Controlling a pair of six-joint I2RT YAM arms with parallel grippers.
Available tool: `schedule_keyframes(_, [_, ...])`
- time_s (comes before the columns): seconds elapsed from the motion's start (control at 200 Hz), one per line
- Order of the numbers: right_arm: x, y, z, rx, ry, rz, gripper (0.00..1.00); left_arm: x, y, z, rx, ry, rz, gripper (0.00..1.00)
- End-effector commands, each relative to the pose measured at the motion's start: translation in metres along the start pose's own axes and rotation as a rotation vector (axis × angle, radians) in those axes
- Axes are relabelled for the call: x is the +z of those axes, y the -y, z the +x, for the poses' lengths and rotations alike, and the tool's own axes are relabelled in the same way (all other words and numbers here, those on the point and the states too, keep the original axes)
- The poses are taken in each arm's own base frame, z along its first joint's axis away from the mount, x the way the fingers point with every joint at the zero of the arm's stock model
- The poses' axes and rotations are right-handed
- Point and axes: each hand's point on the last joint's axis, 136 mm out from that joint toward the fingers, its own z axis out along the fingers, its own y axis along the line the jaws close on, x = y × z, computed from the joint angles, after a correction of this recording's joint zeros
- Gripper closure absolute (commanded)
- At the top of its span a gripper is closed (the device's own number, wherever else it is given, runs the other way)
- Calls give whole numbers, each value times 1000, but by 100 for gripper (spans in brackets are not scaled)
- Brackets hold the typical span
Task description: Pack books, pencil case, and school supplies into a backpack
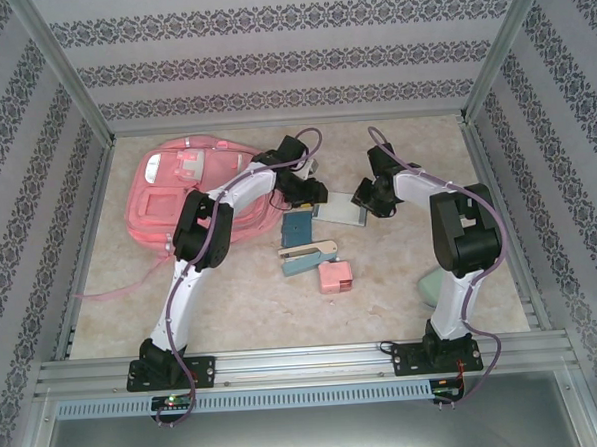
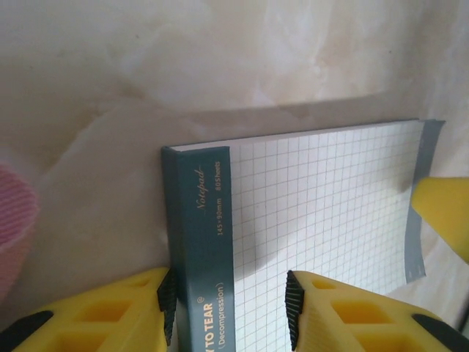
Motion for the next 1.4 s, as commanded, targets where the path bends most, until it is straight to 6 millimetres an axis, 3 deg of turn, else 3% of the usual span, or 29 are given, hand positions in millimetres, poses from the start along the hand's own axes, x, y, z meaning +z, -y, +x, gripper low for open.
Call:
schedule_keyframes(0.0, [6, -7, 6, -56, -30, -2, 62, -10, 4, 2, 28, 5, -72, 54])
schedule_keyframes(0.265, [13, 5, 9, -69, -52, 50, 63, -14, -12, 2, 1, 25, -168, 53])
schedule_keyframes(0.58, [10, 13, 8, -61, -41, 88, 68, -32, -24, -7, -22, 91, -252, 50])
schedule_keyframes(0.704, [3, 8, 5, -73, -30, 76, 68, -22, -13, -1, -31, 47, -170, 50])
schedule_keyframes(0.964, [-13, 6, 0, -110, -4, 106, 64, -11, -17, 9, -52, 8, -155, 51])
schedule_keyframes(1.189, [12, 13, 16, -82, -85, 85, 63, -9, -20, 13, -60, -10, -156, 50])
schedule_keyframes(1.394, [31, -17, 30, -83, -154, -19, 65, -1, -11, 20, -78, -44, -87, 51])
